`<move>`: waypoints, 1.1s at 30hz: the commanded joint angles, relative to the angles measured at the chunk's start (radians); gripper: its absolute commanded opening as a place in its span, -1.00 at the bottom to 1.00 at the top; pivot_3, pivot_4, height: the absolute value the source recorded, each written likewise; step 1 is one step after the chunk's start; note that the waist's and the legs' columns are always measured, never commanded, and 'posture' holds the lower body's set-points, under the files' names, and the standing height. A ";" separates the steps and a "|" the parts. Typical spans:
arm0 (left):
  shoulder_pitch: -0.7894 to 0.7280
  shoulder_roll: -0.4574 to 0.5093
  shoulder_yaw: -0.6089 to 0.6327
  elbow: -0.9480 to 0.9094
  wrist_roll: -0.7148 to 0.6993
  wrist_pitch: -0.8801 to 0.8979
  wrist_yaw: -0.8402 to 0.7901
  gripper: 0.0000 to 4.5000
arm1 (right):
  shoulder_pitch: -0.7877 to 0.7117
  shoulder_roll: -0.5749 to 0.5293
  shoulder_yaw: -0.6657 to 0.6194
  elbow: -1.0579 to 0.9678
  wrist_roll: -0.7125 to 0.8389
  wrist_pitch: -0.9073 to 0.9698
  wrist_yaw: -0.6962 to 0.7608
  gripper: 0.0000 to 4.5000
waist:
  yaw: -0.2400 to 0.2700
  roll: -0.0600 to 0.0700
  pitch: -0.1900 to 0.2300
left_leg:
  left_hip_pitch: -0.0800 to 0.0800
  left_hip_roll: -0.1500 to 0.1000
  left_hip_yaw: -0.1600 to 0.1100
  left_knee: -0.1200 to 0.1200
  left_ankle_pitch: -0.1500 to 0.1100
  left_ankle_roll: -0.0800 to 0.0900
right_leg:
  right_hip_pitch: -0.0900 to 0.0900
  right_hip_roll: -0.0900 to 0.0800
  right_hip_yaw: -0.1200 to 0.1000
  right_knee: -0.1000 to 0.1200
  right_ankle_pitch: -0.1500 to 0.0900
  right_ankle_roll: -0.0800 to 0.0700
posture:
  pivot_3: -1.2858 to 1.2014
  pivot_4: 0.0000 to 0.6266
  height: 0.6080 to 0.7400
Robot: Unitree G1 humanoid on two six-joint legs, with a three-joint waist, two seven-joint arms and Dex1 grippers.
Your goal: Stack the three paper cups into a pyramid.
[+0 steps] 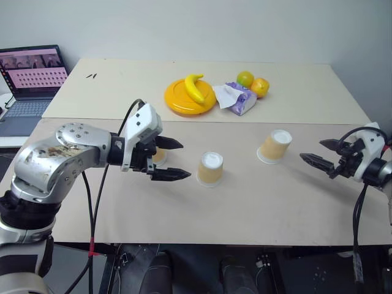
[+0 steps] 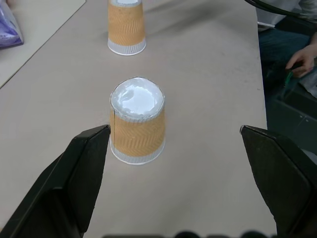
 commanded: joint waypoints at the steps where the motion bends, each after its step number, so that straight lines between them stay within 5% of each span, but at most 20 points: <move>1: -0.024 -0.008 0.017 -0.014 0.005 -0.013 -0.003 1.00 | -0.018 0.020 -0.009 -0.003 0.026 -0.026 -0.002 0.98 | -0.001 0.000 0.000 | 0.000 0.000 0.000 0.000 0.000 0.000 | 0.000 0.000 0.000 0.000 0.000 0.000 | 0.03 -0.52 0.88; 31: 0.019 -0.007 0.147 -0.145 -0.111 0.122 0.155 1.00 | -0.429 0.148 0.229 0.444 -0.118 -0.218 0.087 0.98 | -0.003 0.000 0.000 | 0.001 0.000 0.000 0.000 0.001 -0.001 | 0.000 0.000 0.000 0.003 0.000 0.000 | 0.03 -0.52 0.88; 33: 0.022 -0.004 0.151 -0.149 -0.116 0.125 0.159 1.00 | -0.429 0.148 0.231 0.452 -0.123 -0.225 0.091 0.56 | -0.002 0.000 0.000 | 0.001 0.000 0.000 0.000 0.001 -0.002 | 0.000 0.000 0.000 0.003 0.000 0.000 | 0.03 -0.52 0.88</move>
